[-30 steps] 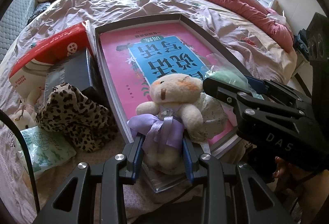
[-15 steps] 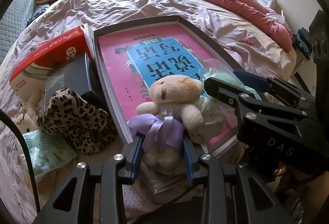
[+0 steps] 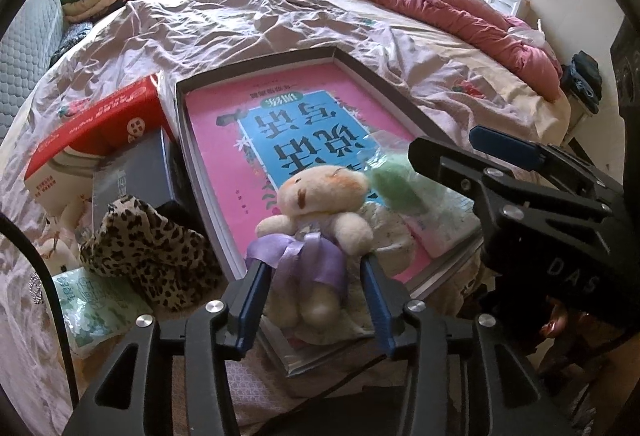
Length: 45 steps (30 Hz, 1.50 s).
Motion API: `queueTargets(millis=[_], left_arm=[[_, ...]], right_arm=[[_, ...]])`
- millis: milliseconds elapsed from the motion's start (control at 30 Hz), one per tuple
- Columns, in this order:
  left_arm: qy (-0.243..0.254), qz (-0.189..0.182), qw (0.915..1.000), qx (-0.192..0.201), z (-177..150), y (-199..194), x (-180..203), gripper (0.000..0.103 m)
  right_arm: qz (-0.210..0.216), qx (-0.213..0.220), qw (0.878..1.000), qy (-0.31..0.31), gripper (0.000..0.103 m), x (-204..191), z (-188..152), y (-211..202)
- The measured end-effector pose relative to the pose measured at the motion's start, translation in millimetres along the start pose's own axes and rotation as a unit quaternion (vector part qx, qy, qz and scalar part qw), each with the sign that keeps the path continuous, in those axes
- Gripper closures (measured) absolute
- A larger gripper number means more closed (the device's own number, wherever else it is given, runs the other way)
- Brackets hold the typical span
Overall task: Organize soft objects
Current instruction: 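Open the left gripper onto the pink book while the right releases the green ball bag, then withdraw both open grippers from the tray back toward the pile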
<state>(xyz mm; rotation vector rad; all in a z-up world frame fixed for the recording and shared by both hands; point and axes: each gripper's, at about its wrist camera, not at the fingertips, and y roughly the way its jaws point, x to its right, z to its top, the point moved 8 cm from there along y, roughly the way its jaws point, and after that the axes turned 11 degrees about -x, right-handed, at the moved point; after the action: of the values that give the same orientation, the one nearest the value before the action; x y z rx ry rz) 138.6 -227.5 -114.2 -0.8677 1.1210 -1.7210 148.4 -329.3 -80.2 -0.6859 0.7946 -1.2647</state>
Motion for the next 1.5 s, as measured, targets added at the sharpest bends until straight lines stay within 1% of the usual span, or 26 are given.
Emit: queueTargets(millis=[33, 200, 300, 567, 633, 833, 1100, 1200, 1367, 1433, 1500], left_arm=[[0.001, 0.000, 1.0000, 0.001, 0.1, -1.3, 0.4, 0.051], [0.004, 0.001, 1.0000, 0.007, -0.2, -7.4, 0.7, 0.048], [0.004, 0.002, 0.9999, 0.010, -0.4, -10.6, 0.5, 0.043], [0.004, 0.014, 0.9996, 0.026, 1.0, -23.9, -1.7, 0.040], [0.006, 0.019, 0.9993, 0.032, 1.5, -29.2, -1.5, 0.037], [0.012, 0.033, 0.9982, 0.048, 4.8, -43.2, -1.1, 0.035], [0.010, 0.045, 0.9967, 0.066, 5.1, -62.2, -7.0, 0.034], [0.005, 0.057, 0.9956, 0.075, 5.4, -69.7, -13.6, 0.030], [-0.001, 0.059, 0.9947, 0.084, 4.8, -80.5, -19.4, 0.026], [-0.001, 0.061, 0.9945, 0.085, 3.4, -83.5, -22.7, 0.022], [0.001, 0.059, 0.9947, 0.085, 1.6, -86.1, -24.5, 0.021]], right_arm=[[0.000, 0.003, 1.000, 0.001, 0.029, 0.7, 0.8, -2.8], [-0.006, 0.016, 1.000, 0.013, 0.029, 7.3, 2.6, -15.3], [-0.007, 0.019, 1.000, 0.024, 0.029, 13.7, 0.4, -21.1], [-0.016, 0.026, 0.999, 0.038, 0.029, 22.4, -2.4, -33.0], [-0.017, 0.030, 0.999, 0.039, 0.029, 23.0, -1.2, -36.4], [-0.023, 0.047, 0.998, 0.040, 0.029, 19.8, 2.8, -49.1], [-0.041, 0.053, 0.997, 0.031, 0.029, 14.7, 3.6, -58.7], [-0.045, 0.055, 0.997, 0.028, 0.029, 10.5, 4.1, -62.0], [-0.047, 0.062, 0.997, 0.020, 0.029, 2.8, 6.5, -65.2], [-0.046, 0.060, 0.997, 0.018, 0.029, -1.0, 6.6, -65.4], [-0.047, 0.062, 0.997, 0.015, 0.029, -3.4, 7.0, -67.3]])
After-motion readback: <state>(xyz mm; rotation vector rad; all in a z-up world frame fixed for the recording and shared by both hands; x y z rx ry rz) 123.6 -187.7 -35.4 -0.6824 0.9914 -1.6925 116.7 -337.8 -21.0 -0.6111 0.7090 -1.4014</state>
